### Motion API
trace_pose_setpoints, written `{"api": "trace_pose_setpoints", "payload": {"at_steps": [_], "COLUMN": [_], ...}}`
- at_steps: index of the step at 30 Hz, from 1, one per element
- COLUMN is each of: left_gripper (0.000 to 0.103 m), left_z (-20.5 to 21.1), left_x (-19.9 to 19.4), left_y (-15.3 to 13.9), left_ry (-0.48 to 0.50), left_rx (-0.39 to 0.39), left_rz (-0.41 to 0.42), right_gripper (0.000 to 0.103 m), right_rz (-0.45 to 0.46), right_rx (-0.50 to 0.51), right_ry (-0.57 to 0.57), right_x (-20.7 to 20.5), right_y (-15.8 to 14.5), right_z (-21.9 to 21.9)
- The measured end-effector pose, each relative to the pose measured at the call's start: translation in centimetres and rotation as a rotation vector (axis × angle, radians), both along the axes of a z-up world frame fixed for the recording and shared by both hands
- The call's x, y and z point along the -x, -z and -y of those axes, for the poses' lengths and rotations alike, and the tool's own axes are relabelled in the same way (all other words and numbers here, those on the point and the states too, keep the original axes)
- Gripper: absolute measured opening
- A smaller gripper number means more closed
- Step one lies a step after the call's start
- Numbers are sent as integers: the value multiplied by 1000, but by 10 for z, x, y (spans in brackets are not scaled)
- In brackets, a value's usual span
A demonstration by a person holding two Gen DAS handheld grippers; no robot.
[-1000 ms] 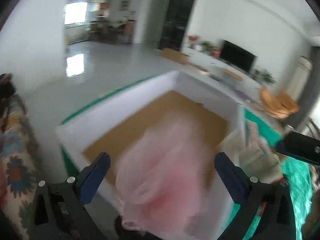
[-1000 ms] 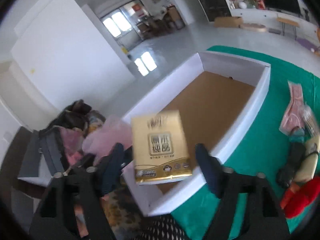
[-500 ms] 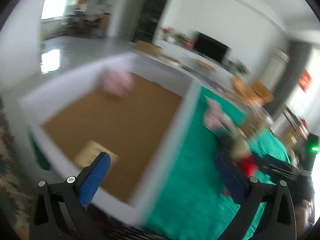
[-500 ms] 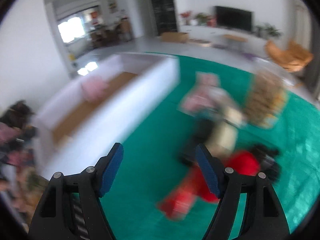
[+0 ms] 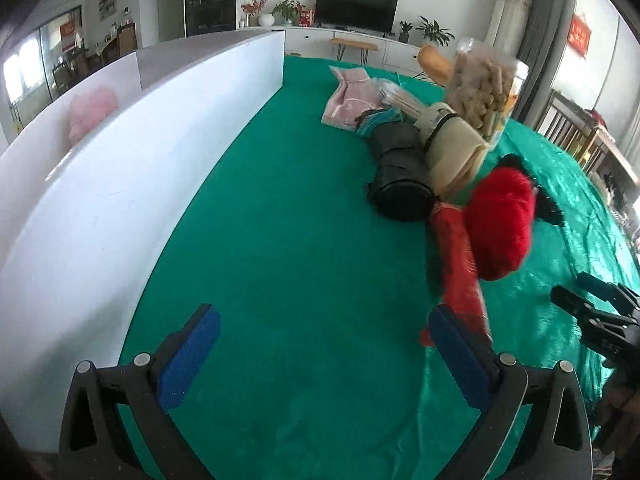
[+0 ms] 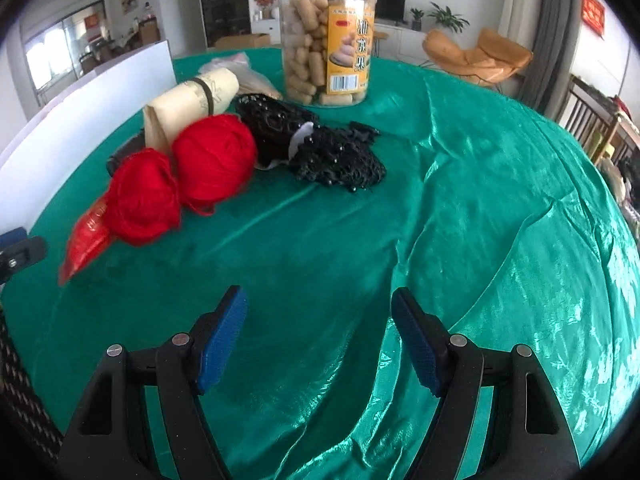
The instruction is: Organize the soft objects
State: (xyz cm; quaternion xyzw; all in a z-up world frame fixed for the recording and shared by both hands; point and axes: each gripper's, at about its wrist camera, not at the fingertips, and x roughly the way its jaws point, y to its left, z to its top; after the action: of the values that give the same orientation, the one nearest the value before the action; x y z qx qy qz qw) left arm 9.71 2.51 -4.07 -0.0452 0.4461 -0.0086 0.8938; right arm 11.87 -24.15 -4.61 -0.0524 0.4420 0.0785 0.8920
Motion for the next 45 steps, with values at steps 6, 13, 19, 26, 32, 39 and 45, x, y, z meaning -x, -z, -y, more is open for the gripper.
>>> {"api": "trace_pose_setpoints", "payload": {"at_steps": [6, 13, 19, 26, 32, 39, 45], "left_gripper": [103, 103, 103, 103, 103, 103, 103], "left_z": [-3, 7, 7, 7, 7, 7, 8], "left_x": [1, -1, 0, 3, 6, 7, 7], "left_y": [22, 29, 28, 27, 26, 26, 26], "left_ry": [-13, 8, 13, 13, 11, 8, 7], "left_rx": [3, -88, -93, -95, -95, -97, -97], "left_rz": [-4, 11, 20, 24, 25, 29, 28], "right_gripper": [79, 84, 84, 84, 84, 84, 84], "right_rz": [16, 16, 16, 15, 15, 15, 15], "right_rx": [-5, 7, 9, 9, 9, 9, 9], "right_ry": [-3, 20, 23, 22, 21, 21, 21], "right_x": [7, 7, 6, 6, 6, 6, 6], "right_y": [6, 8, 9, 8, 8, 8, 8], "right_z": [6, 6, 7, 7, 7, 7, 7]}}
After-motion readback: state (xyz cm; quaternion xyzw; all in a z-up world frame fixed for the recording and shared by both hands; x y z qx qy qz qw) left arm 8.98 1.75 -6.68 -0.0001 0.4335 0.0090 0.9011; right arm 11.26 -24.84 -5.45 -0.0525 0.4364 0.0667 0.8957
